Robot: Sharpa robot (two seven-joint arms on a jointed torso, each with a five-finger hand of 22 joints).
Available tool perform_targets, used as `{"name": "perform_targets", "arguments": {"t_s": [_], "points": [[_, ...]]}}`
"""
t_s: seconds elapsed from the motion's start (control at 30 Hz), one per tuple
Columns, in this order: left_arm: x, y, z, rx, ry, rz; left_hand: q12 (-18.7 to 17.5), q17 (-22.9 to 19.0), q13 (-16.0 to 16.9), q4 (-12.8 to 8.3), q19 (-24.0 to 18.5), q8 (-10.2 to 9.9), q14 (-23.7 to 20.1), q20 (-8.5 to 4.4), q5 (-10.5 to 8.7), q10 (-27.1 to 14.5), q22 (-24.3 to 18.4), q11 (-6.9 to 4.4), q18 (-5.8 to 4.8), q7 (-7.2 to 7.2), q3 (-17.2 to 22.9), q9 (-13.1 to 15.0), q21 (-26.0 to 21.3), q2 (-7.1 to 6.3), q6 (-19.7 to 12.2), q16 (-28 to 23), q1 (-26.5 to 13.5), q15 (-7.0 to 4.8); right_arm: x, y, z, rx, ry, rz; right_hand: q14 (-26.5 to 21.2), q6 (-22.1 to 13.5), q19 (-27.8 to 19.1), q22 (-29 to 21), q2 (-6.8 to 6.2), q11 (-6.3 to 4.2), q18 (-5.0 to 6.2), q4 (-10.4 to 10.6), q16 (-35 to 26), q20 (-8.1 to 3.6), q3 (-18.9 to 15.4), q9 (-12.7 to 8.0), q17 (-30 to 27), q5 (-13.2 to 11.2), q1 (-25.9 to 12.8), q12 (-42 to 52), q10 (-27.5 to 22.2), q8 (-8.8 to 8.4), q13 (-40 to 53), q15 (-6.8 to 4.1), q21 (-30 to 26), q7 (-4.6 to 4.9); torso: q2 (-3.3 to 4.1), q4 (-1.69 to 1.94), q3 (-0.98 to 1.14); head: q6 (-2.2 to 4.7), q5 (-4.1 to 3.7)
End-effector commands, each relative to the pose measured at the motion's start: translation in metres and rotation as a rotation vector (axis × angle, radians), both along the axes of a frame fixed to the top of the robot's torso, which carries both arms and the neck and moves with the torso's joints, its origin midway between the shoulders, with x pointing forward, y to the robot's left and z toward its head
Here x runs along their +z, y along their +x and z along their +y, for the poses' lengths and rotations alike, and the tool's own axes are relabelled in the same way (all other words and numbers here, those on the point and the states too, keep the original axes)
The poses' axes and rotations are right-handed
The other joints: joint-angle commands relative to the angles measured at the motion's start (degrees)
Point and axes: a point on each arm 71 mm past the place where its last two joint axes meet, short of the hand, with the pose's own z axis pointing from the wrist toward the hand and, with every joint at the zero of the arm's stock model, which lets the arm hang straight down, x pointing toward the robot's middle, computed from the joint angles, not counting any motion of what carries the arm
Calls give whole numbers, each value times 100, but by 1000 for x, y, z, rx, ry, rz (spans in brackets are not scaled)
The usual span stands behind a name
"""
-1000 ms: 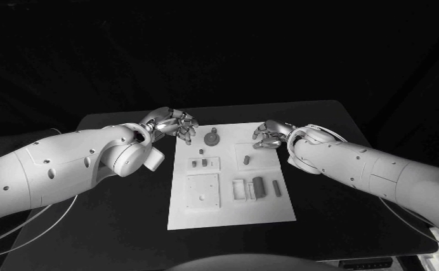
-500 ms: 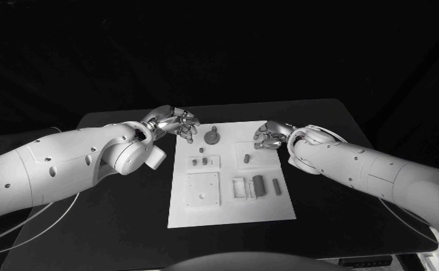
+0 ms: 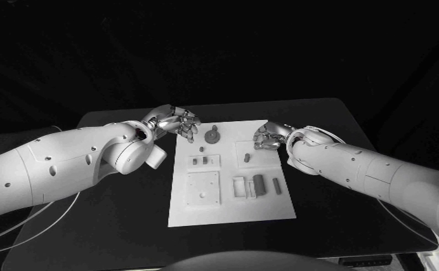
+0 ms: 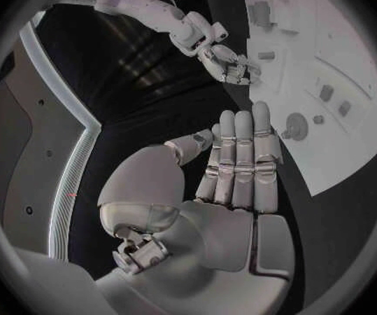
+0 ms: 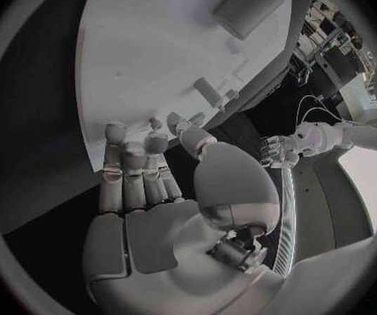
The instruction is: Assemble the parts on the task board
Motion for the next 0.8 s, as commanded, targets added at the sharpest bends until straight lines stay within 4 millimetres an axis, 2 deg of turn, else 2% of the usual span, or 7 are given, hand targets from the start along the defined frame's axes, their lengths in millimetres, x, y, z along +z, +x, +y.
{"name": "perform_targets", "arguments": {"t_s": [0.03,0.3,0.47,0.8], "points": [[1,-1,-2,-8,-14,-2,-9,-7,8,-29,-36,-19,-30,-4,-2,-40,7,13,87,2,5,11,-29,-68,-23,-4,-2,11,-2,-2,2,17,-14,1,18,84,21,78,39,-6,77,-16,39,-24,13,16,-4,31,54,27,35,39,-9,-46,9,2,-4,-2,-4,-6,-2],[1,-1,-2,-9,-14,0,-9,-10,12,-35,-36,-23,-31,-3,-3,-42,7,14,88,3,1,14,-31,-74,-23,-4,-3,12,-4,-2,0,5,-50,-17,52,276,43,88,104,-68,77,-24,55,-41,19,62,-2,47,151,37,83,144,-13,-102,29,-63,-3,-2,-5,-20,-9],[1,-1,-2,-7,-13,0,-10,-12,15,-40,-36,-26,-32,-2,-3,-44,8,14,88,4,-3,16,-32,-80,-23,-3,-3,13,-5,-1,-1,5,-76,-26,75,390,57,91,90,-112,77,-29,60,-58,24,97,-2,55,241,36,115,206,-18,-142,41,-108,1,-2,-5,-27,-4],[1,-2,-1,-8,-12,4,-12,-17,21,-51,-37,-33,-36,0,-3,-50,10,17,89,5,-13,23,-35,-94,-25,-3,-6,15,-6,0,-3,-13,-87,-35,80,376,60,91,36,-118,77,-28,57,-61,6,102,-4,52,266,27,123,197,-23,-154,43,-112,0,-3,-2,-41,-4]]}}
